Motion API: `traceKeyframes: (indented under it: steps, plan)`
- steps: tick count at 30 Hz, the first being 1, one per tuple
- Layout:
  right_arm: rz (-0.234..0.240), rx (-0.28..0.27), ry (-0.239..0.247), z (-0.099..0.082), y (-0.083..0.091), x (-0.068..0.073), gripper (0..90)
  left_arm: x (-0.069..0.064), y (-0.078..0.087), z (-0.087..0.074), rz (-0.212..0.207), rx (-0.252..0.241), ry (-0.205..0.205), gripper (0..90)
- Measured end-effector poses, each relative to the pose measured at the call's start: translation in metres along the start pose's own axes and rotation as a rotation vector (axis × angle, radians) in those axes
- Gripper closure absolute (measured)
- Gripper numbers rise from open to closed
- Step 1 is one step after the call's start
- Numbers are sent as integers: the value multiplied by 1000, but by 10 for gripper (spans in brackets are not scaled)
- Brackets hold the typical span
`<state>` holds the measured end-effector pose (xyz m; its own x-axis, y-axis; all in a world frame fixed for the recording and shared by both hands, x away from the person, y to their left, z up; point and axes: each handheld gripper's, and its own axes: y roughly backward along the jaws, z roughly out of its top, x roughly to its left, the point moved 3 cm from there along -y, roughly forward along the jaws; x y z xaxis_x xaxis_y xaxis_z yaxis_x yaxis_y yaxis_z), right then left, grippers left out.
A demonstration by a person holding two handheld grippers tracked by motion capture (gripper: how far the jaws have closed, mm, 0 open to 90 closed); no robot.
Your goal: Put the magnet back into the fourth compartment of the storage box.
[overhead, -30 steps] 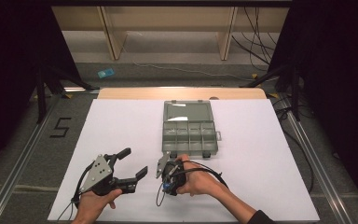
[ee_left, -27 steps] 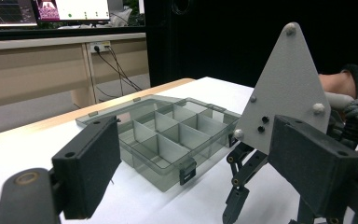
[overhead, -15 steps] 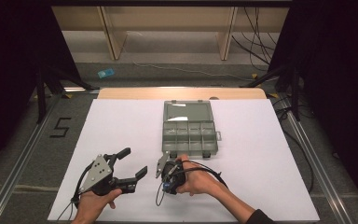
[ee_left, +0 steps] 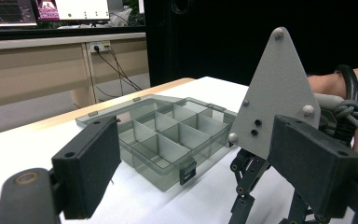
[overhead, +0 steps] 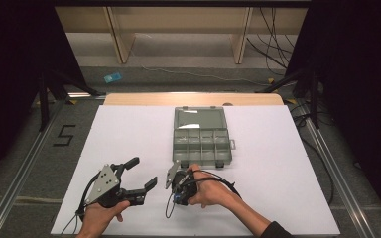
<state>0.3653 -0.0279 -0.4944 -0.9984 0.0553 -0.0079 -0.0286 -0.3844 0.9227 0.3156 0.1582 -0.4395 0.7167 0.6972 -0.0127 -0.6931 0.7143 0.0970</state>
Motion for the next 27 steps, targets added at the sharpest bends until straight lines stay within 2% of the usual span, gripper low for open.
traceKeyframes:
  steps: [5, 10, 14, 21, 27]
  plan:
    - [-5, -2, -5, -1, 2, -1, 621, 0, 0, 0, -1, -1, 2, 163]
    - [-24, -27, -30, -3, 9, -6, 620, 0, 1, 0, -1, -2, 1, 163]
    - [-40, -42, -33, -5, 16, -11, 620, 0, 1, 0, 0, -2, 2, 162]
    - [-68, -80, -48, -7, 32, -18, 620, 0, 1, 1, 1, -7, 3, 163]
    - [-99, -129, -75, -12, 52, -28, 620, 0, 2, 1, 0, -6, 2, 162]
